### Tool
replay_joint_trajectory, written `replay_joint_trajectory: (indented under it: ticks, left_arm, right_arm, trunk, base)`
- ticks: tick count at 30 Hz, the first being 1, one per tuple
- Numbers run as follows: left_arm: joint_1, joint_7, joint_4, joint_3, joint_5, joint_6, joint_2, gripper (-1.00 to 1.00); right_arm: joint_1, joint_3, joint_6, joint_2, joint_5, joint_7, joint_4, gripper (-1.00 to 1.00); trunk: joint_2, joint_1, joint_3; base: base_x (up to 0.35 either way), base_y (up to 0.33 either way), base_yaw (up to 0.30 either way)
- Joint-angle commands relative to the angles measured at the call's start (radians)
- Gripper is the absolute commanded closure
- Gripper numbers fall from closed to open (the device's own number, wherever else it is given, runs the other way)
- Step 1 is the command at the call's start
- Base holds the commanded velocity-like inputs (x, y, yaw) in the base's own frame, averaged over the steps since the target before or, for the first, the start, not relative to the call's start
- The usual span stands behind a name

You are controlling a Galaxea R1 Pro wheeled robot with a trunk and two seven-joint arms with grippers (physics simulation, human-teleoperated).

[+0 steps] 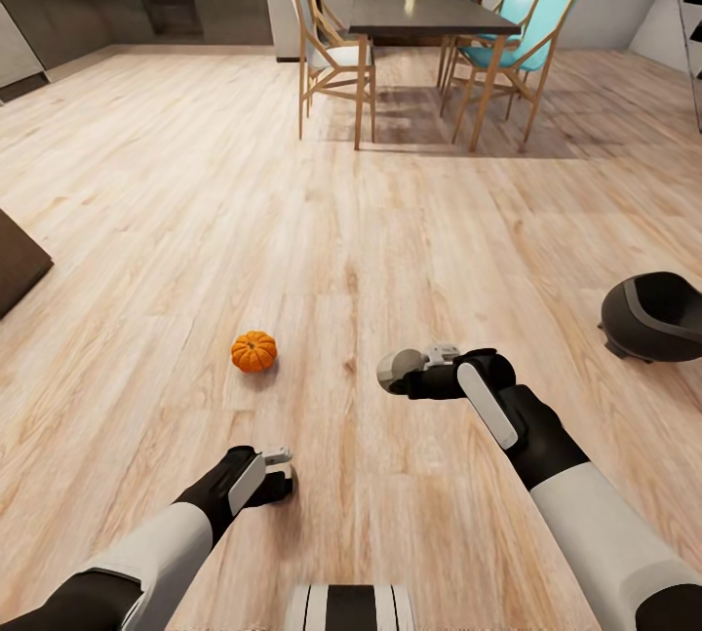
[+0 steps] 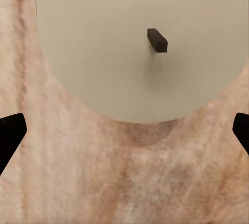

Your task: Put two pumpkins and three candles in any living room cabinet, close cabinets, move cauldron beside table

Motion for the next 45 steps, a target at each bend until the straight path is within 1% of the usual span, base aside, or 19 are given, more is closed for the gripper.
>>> replay_joint_trajectory:
  ticks: [1,3,15,20,22,28,31,33,38,41,43,45]
  left_arm:
    - [0.0,0.008,-0.002,-0.007,0.011,0.003,0.001,-1.0]
    - [0.0,0.008,-0.002,-0.007,0.011,0.003,0.001,-1.0]
    - [0.0,0.008,-0.002,-0.007,0.011,0.003,0.001,-1.0]
    - [0.0,0.008,-0.002,-0.007,0.011,0.003,0.001,-1.0]
    - [0.0,0.008,-0.002,-0.007,0.011,0.003,0.001,-1.0]
    - [0.0,-0.04,0.0,-0.008,0.008,0.002,0.001,-1.0]
    - [0.0,-0.044,0.0,-0.008,0.008,0.0,0.001,-1.0]
    - [0.0,-0.048,0.0,-0.009,0.009,-0.022,0.002,-1.0]
    - [0.0,-0.049,0.0,-0.008,0.009,-0.029,0.002,-1.0]
    - [0.0,-0.049,0.0,-0.009,0.009,-0.03,0.002,-1.0]
    - [0.0,-0.049,0.0,-0.008,0.009,-0.03,0.002,-1.0]
    - [0.0,-0.049,0.0,-0.009,0.009,-0.03,0.002,-1.0]
  right_arm:
    - [-0.001,0.003,0.002,-0.001,-0.01,-0.009,-0.001,1.0]
    - [-0.001,0.003,0.002,-0.001,-0.01,-0.009,-0.001,1.0]
    - [-0.001,0.003,0.002,-0.001,-0.01,-0.009,-0.001,1.0]
    - [-0.001,0.003,0.002,-0.001,-0.01,-0.009,-0.001,1.0]
    - [-0.001,0.003,0.002,-0.001,-0.01,-0.009,-0.001,1.0]
    - [-0.001,0.003,0.002,-0.001,-0.01,-0.009,-0.007,1.0]
    - [-0.001,0.003,0.002,-0.001,-0.01,-0.009,-0.014,1.0]
    - [-0.001,0.003,0.002,-0.001,-0.01,-0.009,-0.019,1.0]
    - [-0.001,0.003,0.002,-0.001,-0.012,-0.009,-0.02,1.0]
    - [0.004,0.003,0.002,-0.001,-0.016,-0.008,-0.055,1.0]
    - [0.031,0.004,0.002,-0.001,-0.017,-0.008,-0.094,1.0]
    - [0.043,0.004,0.002,-0.001,-0.017,-0.007,-0.108,1.0]
  trunk:
    - [-0.001,0.0,-0.005]
    - [-0.001,0.001,-0.012]
    - [-0.001,0.001,-0.012]
    - [-0.002,0.003,-0.032]
    - [-0.002,0.003,-0.032]
    - [-0.002,0.003,-0.032]
    - [-0.002,0.003,-0.032]
    - [-0.002,0.003,-0.032]
    - [-0.002,0.003,-0.032]
    - [-0.002,0.003,-0.032]
    - [-0.002,0.003,-0.032]
    - [-0.002,0.003,-0.032]
  base:
    - [0.0,0.0,0.0]
    - [0.0,0.0,0.0]
    - [0.0,0.0,0.0]
    - [0.0,0.0,0.0]
    - [0.0,0.0,0.0]
    - [0.0,0.0,0.0]
    - [0.0,0.0,0.0]
    - [0.0,0.0,0.0]
    - [0.0,0.0,0.0]
    - [0.0,0.0,0.0]
    - [0.0,0.0,0.0]
    - [0.0,0.0,0.0]
